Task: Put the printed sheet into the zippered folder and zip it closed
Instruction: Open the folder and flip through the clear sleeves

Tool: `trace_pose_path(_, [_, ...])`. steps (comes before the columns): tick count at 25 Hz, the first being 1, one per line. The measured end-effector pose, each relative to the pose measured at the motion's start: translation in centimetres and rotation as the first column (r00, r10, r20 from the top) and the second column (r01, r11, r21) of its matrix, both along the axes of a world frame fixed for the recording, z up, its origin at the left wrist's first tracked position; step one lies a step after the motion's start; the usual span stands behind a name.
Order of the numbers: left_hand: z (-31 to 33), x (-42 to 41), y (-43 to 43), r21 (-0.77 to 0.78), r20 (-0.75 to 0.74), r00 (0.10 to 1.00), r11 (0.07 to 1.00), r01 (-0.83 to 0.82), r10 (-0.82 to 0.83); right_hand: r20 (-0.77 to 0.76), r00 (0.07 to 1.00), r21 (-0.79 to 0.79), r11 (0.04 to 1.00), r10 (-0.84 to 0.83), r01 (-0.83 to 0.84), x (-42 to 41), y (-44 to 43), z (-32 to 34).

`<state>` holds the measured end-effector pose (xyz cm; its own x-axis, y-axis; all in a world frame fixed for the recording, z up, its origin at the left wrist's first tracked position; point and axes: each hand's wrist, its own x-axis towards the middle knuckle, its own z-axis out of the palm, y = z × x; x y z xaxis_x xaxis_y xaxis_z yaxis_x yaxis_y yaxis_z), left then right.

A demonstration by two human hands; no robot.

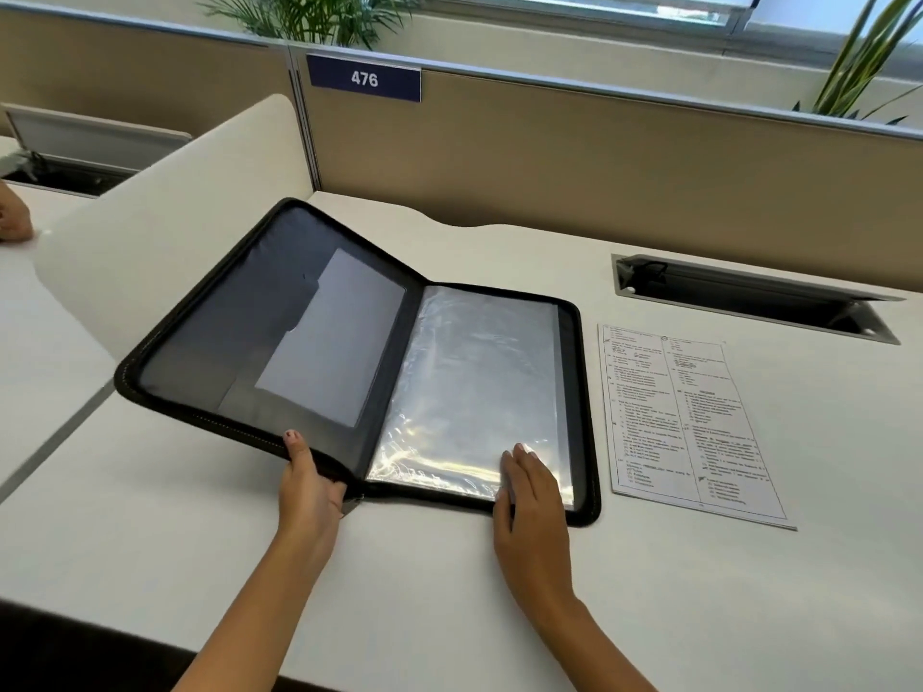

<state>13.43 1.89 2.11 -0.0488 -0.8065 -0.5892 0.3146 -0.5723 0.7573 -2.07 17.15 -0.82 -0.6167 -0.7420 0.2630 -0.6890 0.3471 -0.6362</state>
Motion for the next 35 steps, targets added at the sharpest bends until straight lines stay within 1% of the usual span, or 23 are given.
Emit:
trace_pose_path(3, [-0.5,0.9,-0.5,0.005,-0.063,0.998,1.0,-0.022,0.022,-0.038,0.999,-0.022,1.0,0.0,0.0,-0.3,0.4,-0.4])
trace_pose_path(6, [-0.9,1.9,-1.2,-0.014,-0.026,0.999,1.0,-0.028,0.027,-0.065,0.998,-0.019,1.0,0.006,-0.007,-0.6,0.7,-0.6])
trace_pose_path(8, [-1.1,2.3,-1.2,-0.037,0.055,0.998,0.999,-0.023,0.025,-0.065,0.998,-0.021,1.0,0.007,-0.008,-0.7,0.8,-0.6])
trace_pose_path(9, [-1.1,2.3,-1.1,-0.059,0.131,0.991,0.998,-0.033,0.04,-0.065,0.998,-0.024,1.0,0.009,-0.011,-0.8,0.9,-0.5])
trace_pose_path(10, [-1.1,2.2,-0.8,-0.083,0.241,0.968,0.995,-0.048,0.067,-0.067,0.998,-0.024,1.0,0.013,-0.015,-0.9,1.0,-0.5])
trace_pose_path(12, [-1.0,1.8,-0.1,-0.164,0.463,0.874,0.984,-0.076,0.145,-0.052,0.998,-0.02,0.999,0.03,-0.031,-1.2,1.1,-0.2])
trace_pose_path(14, [-0.6,1.0,0.7,-0.284,0.578,0.785,0.957,-0.063,0.223,0.002,0.999,-0.032,0.999,0.044,-0.044,-1.8,1.0,0.4])
trace_pose_path(16, [-0.6,0.1,1.5,-0.377,0.695,0.679,0.924,0.066,0.236,0.018,0.999,-0.052,0.998,0.034,-0.033,-2.8,0.5,1.0])
trace_pose_path(17, [-0.7,-0.4,1.7,-0.4,0.768,0.599,0.901,0.168,0.229,0.009,1.0,-0.061,0.998,0.02,-0.019,-3.4,0.2,1.3])
trace_pose_path(18, [-0.9,-0.7,1.9,-0.421,0.822,0.521,0.862,0.281,0.231,0.0,1.0,-0.067,0.998,0.002,-0.002,-4.0,-0.3,1.6])
trace_pose_path(19, [-1.0,-1.1,1.8,-0.439,0.852,0.467,0.81,0.39,0.237,-0.004,1.0,-0.068,0.998,-0.017,0.017,-4.7,-0.9,2.0])
trace_pose_path(20, [-0.9,-1.5,1.4,-0.452,0.867,0.434,0.752,0.48,0.244,0.001,0.999,-0.063,0.997,-0.034,0.034,-5.5,-1.6,2.3])
trace_pose_path(23, [-0.5,-3.1,-0.6,-0.464,0.881,0.413,0.586,0.664,0.229,0.008,0.998,-0.048,0.997,-0.064,0.064,-8.4,-4.9,3.3])
trace_pose_path(26, [-0.5,-4.3,-3.5,-0.376,0.925,0.359,0.414,0.829,0.121,-0.01,0.998,0.009,0.998,-0.057,0.057,-11.7,-9.3,4.2])
trace_pose_path(29, [-0.8,-5.5,-6.0,-0.322,0.946,0.322,0.26,0.911,0.041,-0.029,0.999,0.159,0.987,-0.019,0.023,-15.3,-14.2,4.6])
trace_pose_path(32, [-1.8,-6.4,-7.0,-0.233,0.972,0.23,0.096,0.968,0.043,-0.071,0.997,0.366,0.931,0.027,0.001,-18.4,-17.7,4.5])
trace_pose_path(33, [-2.2,-6.5,-7.1,-0.202,0.979,0.199,0.063,0.977,0.051,-0.093,0.995,0.412,0.911,0.036,0.005,-19.1,-18.4,4.2])
trace_pose_path(35, [-2.9,-6.6,-7.2,-0.168,0.984,0.164,0.044,0.985,0.073,-0.127,0.991,0.43,0.902,0.032,0.026,-20.1,-19.2,3.5])
